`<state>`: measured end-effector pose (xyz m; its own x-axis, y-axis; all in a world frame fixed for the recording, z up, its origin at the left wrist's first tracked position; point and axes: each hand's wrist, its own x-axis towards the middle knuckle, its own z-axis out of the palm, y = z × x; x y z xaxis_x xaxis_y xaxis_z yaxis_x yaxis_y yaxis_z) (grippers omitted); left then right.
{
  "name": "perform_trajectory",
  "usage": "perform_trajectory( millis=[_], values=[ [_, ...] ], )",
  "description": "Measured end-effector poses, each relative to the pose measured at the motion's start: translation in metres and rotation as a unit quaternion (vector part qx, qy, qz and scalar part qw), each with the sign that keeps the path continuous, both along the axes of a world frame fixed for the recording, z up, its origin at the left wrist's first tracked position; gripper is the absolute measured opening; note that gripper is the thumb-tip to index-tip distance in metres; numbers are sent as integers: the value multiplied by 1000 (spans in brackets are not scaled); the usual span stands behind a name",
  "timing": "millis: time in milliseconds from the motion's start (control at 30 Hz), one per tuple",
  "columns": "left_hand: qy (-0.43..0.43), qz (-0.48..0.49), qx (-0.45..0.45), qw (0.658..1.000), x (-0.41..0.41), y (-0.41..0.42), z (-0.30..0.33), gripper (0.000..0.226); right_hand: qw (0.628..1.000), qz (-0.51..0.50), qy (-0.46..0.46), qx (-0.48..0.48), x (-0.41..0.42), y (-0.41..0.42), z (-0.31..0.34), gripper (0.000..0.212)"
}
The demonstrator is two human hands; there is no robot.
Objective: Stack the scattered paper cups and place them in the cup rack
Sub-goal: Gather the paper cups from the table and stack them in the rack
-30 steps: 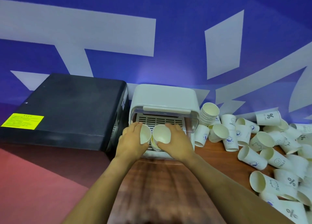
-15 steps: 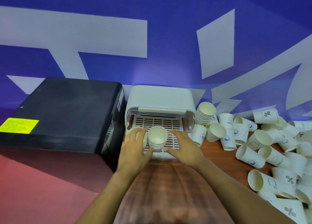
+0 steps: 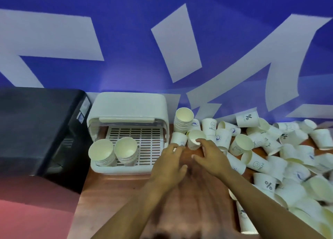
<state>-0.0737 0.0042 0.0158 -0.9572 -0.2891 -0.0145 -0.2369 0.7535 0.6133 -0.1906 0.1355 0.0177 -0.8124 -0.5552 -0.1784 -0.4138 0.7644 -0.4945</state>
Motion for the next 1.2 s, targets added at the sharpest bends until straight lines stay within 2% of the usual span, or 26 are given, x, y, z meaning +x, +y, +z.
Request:
perform_trajectory(
  millis=[233,367,533,667,900,1033,1200],
  values=[
    [-27,69,42,996,-70,20,-34,63,999,18,18,23,-55,18,-14,71],
    [-78,88,21,993,-95,20,-61,69,995,73,41,62,-75,8,-25,79],
    [-116,110,-5,987,-116,16,-77,62,985,127,52,103,-95,-8,-42,89],
    [-161,124,-28,979,-128,13,-88,73,985,133,61,91,-105,-14,-55,83],
    [-214,131,-111,962,-136,9,-91,70,991,112,24,65,-117,-4,-59,74],
    [-245,118,-108,956,-135,18,-85,63,992,104,8,65,-113,11,-56,71],
    [-234,88,-55,967,-118,29,-74,75,996,74,-13,42,-103,27,-41,69]
  ],
)
